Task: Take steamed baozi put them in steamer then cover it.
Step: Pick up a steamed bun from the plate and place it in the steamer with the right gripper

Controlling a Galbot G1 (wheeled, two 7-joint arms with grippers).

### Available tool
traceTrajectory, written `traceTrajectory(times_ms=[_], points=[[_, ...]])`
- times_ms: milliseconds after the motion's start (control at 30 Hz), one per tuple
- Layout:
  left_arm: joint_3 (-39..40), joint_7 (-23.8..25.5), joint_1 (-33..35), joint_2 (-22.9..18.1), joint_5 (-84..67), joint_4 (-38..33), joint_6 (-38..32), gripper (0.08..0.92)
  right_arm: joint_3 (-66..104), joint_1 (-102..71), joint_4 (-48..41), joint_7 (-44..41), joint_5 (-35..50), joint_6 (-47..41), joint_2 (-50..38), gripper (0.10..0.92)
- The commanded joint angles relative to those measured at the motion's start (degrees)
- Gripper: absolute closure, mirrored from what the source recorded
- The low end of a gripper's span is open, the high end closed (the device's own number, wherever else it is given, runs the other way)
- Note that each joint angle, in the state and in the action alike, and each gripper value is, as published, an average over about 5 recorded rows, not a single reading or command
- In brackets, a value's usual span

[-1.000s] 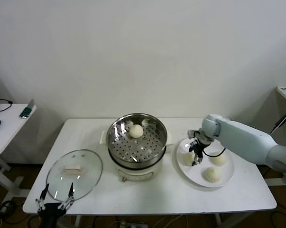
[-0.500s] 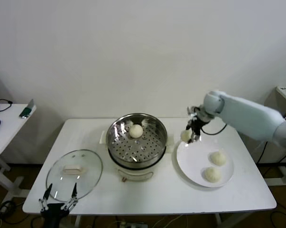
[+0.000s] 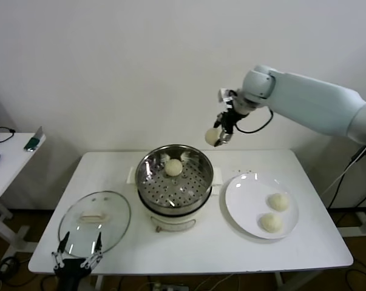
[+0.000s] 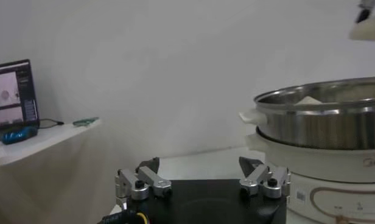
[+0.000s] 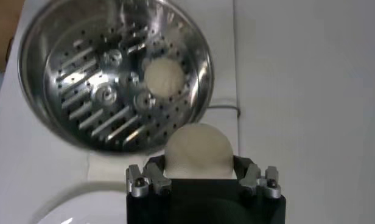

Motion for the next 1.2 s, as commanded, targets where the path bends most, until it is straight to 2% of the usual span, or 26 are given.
traceTrajectory(times_ms=[33,400,1100,1200], points=[[-0.2,-0.2,0.8,0.3,1.3,-0.6,-1.1,0.177,-2.8,1.2,-1.3,2.5,7.4,-2.1,14.1,0.308],[-0.8,-0.2,0.8,0.4,1.3,-0.3,-1.7,0.177,-5.5,-4.7,-2.2,3.9,7.7,-2.8,20.0,0.304],[-1.7,0.0,-0.8,0.6,1.0,1.8,-1.5,0.177,-7.2,-10.3,-3.1,2.9,4.0,-2.3,19.9,0.304],[-1.6,0.0,-1.0,0.5,1.1,1.9,-1.4,0.177,-6.8,-10.5,-3.8,2.3,3.2,-2.3,20.1,0.274]])
